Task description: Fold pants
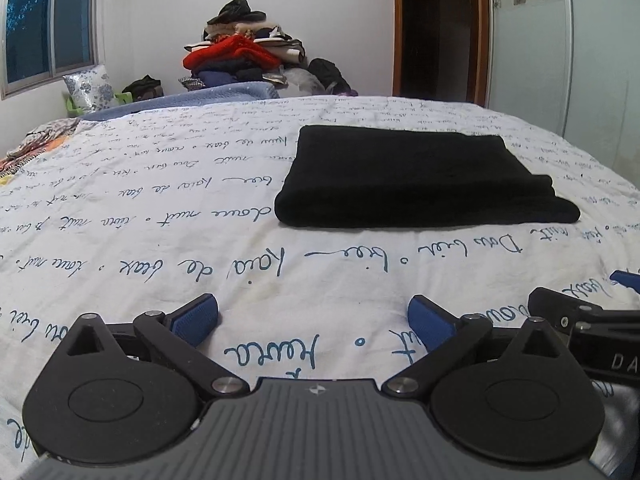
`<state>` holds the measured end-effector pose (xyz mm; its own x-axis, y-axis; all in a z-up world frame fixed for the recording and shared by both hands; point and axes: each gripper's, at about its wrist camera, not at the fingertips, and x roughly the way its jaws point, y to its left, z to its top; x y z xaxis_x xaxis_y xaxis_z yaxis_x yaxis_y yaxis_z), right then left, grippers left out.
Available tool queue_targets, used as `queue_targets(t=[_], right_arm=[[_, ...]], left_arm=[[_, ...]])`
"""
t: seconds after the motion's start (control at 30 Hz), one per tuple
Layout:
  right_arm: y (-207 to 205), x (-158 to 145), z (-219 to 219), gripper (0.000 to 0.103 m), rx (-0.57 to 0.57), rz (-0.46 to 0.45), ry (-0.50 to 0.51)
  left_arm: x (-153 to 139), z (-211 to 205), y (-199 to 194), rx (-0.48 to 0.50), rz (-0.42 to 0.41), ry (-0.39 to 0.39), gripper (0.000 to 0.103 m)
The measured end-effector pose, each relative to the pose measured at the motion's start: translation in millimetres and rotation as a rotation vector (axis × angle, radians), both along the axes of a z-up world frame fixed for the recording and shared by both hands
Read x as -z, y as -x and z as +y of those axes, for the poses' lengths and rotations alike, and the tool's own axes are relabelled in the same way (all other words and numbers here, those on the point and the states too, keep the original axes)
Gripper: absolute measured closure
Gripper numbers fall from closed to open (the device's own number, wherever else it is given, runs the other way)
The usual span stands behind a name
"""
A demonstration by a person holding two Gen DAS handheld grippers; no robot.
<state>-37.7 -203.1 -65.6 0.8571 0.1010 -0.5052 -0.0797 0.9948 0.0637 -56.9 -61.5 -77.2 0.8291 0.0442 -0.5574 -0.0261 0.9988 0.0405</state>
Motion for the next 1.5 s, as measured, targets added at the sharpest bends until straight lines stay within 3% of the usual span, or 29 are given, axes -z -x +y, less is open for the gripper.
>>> queue_targets(t=[0.2,0.3,0.37,0.47,0.67,0.93,1.17,1.5], right_arm=[[-4,0,2,0.000,-0.002,0.027,0.015],[-12,-7,6,0.000,-0.018,0.093,0.061],[-17,-18,5,0.000,-0.035,0.135,0.032],[-15,-37,7,0.000,-0.003,0.125,0.021],[-4,-45,28,0.000,-0.024,0.155,0.144],[-11,-31,25,0.000,-0.035,0.221,0.095],[-13,-19,25,0.000,-0.037,0.236,0.099],[-11,-17,26,0.000,-0.032,0.221,0.103]], left_arm=[[-5,-1,-10,0.003,0.065,-0.001,0.000],[-13,3,-19,0.013,0.134,0.018,0.000],[-21,8,-19,-0.005,0.148,0.064,0.001],[-35,12,-9,-0.037,0.114,0.096,0.001],[-57,11,11,-0.038,0.051,0.067,0.001],[-47,7,3,-0.009,0.122,0.044,0.001],[-26,8,-9,0.031,0.244,0.116,0.000],[-19,6,-17,0.027,0.224,0.088,0.000]])
